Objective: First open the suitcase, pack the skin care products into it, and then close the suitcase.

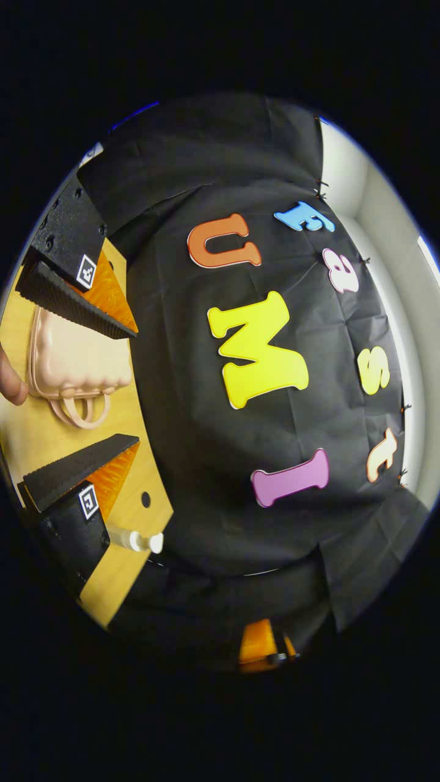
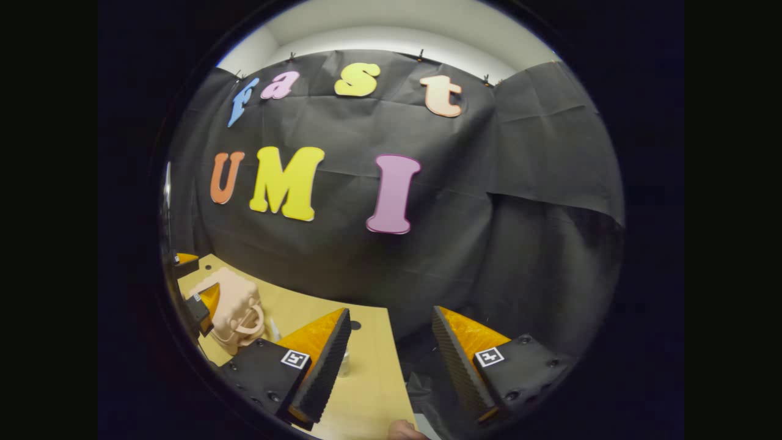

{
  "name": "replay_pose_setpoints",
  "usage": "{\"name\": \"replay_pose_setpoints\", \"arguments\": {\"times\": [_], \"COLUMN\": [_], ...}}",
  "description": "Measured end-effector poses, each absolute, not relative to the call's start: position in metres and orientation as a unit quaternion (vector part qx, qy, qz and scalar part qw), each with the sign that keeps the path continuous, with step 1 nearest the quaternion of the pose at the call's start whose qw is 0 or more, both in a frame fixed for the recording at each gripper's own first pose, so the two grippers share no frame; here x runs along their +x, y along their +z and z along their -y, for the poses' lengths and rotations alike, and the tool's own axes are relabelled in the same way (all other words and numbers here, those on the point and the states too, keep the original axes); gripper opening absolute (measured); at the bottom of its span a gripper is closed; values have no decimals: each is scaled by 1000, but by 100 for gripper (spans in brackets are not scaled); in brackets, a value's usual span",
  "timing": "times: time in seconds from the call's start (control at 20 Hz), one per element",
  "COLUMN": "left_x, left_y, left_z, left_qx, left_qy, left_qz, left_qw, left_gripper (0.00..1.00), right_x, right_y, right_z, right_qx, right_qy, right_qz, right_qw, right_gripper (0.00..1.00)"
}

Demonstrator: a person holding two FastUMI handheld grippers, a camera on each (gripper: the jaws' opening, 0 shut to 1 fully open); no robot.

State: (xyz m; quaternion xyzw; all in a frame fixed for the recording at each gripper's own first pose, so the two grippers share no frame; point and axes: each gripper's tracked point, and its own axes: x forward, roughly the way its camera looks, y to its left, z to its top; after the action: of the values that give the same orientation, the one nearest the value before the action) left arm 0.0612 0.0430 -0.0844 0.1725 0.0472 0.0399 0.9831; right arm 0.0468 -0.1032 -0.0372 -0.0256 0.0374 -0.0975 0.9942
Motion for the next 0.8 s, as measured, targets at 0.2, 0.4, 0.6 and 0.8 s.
{"name": "replay_pose_setpoints", "arguments": {"times": [0.2,0.4,0.6,0.8], "left_x": [70,88,97,110], "left_y": [-131,-171,-207,-245], "left_z": [-45,-46,-51,-59], "left_qx": [310,438,514,577], "left_qy": [27,1,7,20], "left_qz": [-69,-89,-122,-166], "left_qw": [948,894,849,800], "left_gripper": [99,97,97,96], "right_x": [50,46,37,28], "right_y": [-51,-76,-93,-113], "right_z": [137,148,157,168], "right_qx": [-14,-7,-4,5], "right_qy": [-137,-145,-145,-145], "right_qz": [-50,-69,-85,-102], "right_qw": [989,987,986,984], "right_gripper": [80,80,80,80]}}
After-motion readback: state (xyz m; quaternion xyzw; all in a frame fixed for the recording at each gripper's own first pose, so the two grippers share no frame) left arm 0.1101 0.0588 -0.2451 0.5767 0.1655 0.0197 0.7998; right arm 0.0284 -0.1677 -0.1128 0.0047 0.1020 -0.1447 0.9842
